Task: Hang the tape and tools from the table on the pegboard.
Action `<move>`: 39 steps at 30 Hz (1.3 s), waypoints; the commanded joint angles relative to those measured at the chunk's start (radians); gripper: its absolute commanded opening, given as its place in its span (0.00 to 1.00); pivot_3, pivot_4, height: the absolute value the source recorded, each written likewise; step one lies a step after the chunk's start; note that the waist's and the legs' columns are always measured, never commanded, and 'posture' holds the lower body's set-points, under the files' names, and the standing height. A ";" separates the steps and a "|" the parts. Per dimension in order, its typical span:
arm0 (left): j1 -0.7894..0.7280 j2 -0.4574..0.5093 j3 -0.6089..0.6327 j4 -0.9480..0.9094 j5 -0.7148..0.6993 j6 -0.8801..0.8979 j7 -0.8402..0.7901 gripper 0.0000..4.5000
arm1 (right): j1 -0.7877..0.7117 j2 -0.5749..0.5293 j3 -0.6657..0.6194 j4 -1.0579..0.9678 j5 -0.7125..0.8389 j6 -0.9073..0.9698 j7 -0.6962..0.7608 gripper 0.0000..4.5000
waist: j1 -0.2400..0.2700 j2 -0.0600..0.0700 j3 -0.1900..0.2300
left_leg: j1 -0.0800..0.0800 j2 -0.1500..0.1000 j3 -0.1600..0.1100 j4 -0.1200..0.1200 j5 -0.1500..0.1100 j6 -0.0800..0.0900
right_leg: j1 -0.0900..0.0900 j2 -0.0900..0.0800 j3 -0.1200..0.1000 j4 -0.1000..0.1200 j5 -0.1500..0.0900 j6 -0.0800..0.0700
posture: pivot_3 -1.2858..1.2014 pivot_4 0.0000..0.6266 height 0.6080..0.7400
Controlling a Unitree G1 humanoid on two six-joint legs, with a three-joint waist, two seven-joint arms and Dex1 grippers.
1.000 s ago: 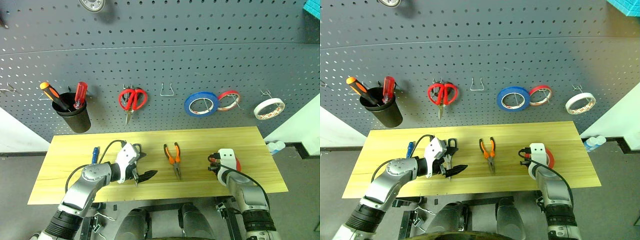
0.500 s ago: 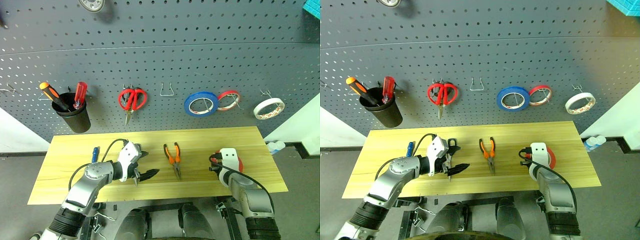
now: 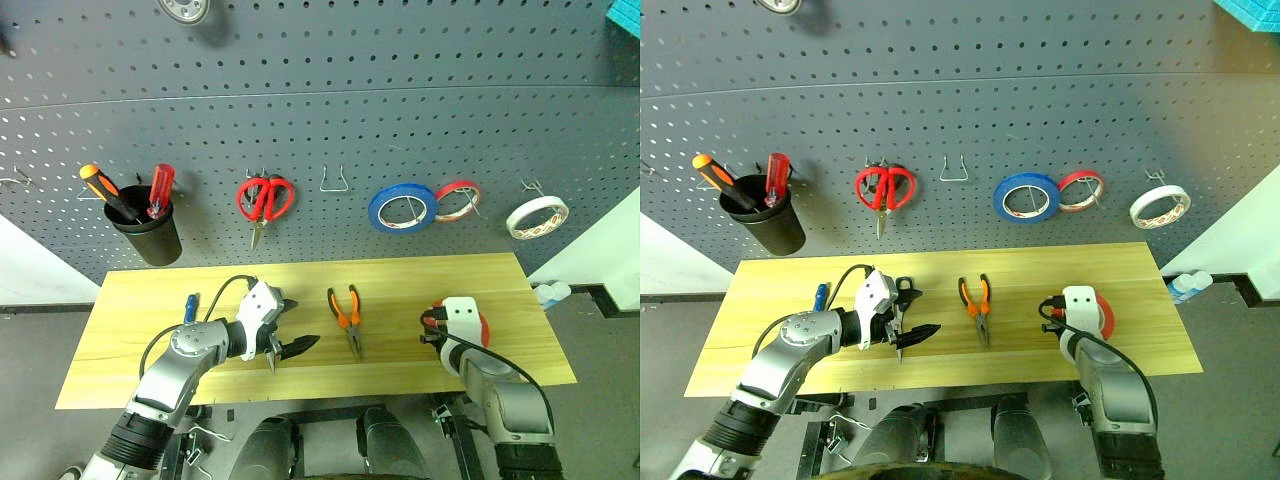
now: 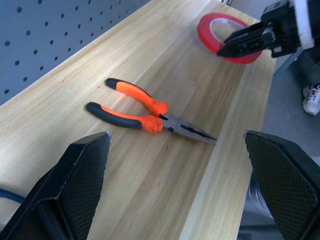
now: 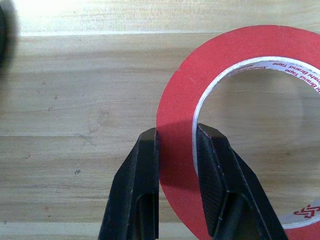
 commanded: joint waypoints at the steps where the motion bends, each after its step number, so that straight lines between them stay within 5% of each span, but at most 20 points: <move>1: -0.016 0.001 0.013 -0.012 -0.009 -0.022 -0.009 1.00 | 0.069 0.017 -0.018 -0.139 0.017 -0.021 -0.008 0.15 | 0.003 0.000 -0.001 | 0.000 0.000 0.000 0.000 0.000 0.000 | 0.000 0.000 0.000 0.000 0.000 0.000 | 0.51 0.15 0.88; 13: -0.010 0.006 0.076 -0.054 -0.069 -0.018 -0.026 1.00 | 0.242 0.087 -0.041 -0.353 0.041 -0.154 -0.034 0.15 | -0.002 0.002 -0.012 | -0.001 0.000 0.000 0.001 0.000 -0.001 | -0.001 0.000 0.000 0.001 0.000 0.000 | 0.50 0.14 0.88; 39: -0.040 0.001 0.094 -0.011 -0.087 -0.046 -0.039 1.00 | 0.321 0.184 -0.026 -0.511 0.010 -0.650 -0.088 0.15 | -0.007 0.005 -0.040 | 0.003 0.000 0.000 0.002 0.000 -0.001 | 0.002 0.001 0.000 0.003 0.000 0.000 | 0.49 0.12 0.88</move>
